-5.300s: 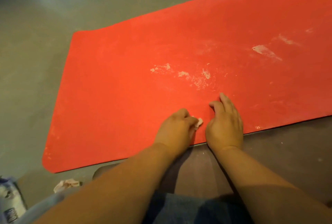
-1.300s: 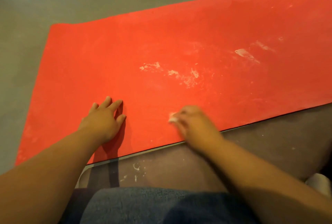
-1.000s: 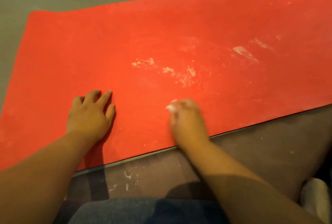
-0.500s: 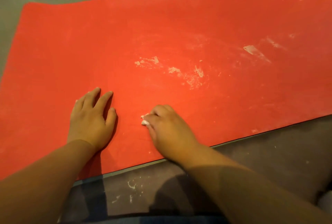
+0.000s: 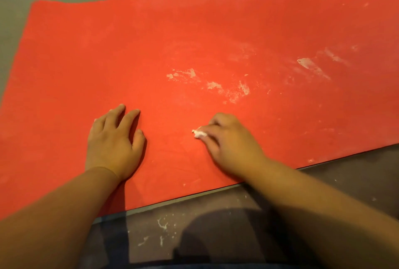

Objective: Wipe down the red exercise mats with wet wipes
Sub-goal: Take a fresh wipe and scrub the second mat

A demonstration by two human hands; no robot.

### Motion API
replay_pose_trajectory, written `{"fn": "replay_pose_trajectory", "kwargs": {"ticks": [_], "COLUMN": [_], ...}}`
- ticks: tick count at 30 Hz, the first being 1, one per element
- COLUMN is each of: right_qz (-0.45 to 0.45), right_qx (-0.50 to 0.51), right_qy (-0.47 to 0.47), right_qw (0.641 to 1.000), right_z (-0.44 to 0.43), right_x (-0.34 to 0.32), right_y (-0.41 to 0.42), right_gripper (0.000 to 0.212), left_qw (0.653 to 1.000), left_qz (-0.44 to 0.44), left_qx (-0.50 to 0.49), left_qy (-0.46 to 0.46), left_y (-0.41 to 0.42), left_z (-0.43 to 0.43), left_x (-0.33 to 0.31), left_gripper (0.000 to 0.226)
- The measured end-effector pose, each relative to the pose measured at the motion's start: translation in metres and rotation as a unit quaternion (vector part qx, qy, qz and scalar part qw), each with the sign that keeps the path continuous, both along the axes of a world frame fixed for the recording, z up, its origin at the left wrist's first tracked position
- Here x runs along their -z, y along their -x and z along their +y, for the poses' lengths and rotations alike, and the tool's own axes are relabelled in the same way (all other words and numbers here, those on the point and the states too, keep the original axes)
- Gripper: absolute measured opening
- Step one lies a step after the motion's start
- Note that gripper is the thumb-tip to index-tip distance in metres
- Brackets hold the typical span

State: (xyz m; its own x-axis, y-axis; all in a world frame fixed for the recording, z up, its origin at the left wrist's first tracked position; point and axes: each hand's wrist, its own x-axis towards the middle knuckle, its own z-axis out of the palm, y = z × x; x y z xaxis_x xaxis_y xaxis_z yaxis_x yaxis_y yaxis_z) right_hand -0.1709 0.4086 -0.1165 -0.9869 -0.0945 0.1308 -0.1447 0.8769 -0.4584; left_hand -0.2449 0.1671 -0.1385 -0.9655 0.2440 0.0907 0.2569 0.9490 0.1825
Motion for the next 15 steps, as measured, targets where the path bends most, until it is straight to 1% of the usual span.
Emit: {"fn": "replay_pose_trajectory", "kwargs": {"ticks": [1,2,4,5,6,7,8,10,12,13,14,15], "right_qz": [0.002,0.014,0.015,0.005,0.003,-0.007,-0.01,0.001,0.004,0.001,-0.002,-0.007], "right_qx": [0.013,0.059,0.209,0.268,0.297,0.294,0.262,0.158,0.043,-0.001,-0.02,-0.006], "right_qy": [-0.017,-0.03,-0.048,-0.05,-0.052,-0.048,-0.039,-0.002,0.02,0.018,0.009,-0.006], "right_qw": [1.0,0.998,0.977,0.962,0.954,0.955,0.964,0.987,0.999,1.0,1.0,1.0], "right_z": [0.016,0.036,0.08,0.09,0.088,0.074,0.053,0.002,-0.028,-0.028,-0.017,-0.001], "right_x": [-0.001,-0.001,-0.001,0.0,0.001,0.003,0.004,0.007,0.005,0.004,0.002,0.002], "right_y": [0.011,0.025,0.052,0.06,0.064,0.062,0.055,0.03,0.002,-0.003,0.002,0.013], "right_gripper": [0.02,0.02,0.022,0.023,0.024,0.025,0.025,0.023,0.021,0.021,0.021,0.022], "left_qw": [1.0,1.0,1.0,1.0,1.0,1.0,1.0,1.0,1.0,1.0,1.0,1.0], "left_qz": [-0.001,-0.003,-0.004,-0.004,-0.004,-0.005,-0.006,-0.007,-0.006,-0.005,-0.005,-0.005], "left_qx": [-0.001,-0.002,-0.003,-0.003,-0.005,-0.005,-0.007,-0.01,-0.009,-0.01,-0.011,-0.012], "left_qy": [0.0,0.0,0.0,0.001,0.002,0.002,0.002,0.005,0.001,0.001,0.001,0.001], "left_y": [0.0,0.001,0.001,0.001,0.001,0.001,0.001,0.0,0.001,0.001,0.0,0.0], "left_z": [0.0,0.0,0.0,0.0,0.001,0.001,0.001,0.001,0.004,0.004,0.004,0.004], "left_x": [0.0,0.001,0.001,0.001,0.0,-0.001,-0.002,-0.002,-0.004,-0.005,-0.005,-0.004], "left_gripper": [0.062,0.062,0.062,0.062,0.063,0.063,0.063,0.064,0.065,0.066,0.066,0.066]}}
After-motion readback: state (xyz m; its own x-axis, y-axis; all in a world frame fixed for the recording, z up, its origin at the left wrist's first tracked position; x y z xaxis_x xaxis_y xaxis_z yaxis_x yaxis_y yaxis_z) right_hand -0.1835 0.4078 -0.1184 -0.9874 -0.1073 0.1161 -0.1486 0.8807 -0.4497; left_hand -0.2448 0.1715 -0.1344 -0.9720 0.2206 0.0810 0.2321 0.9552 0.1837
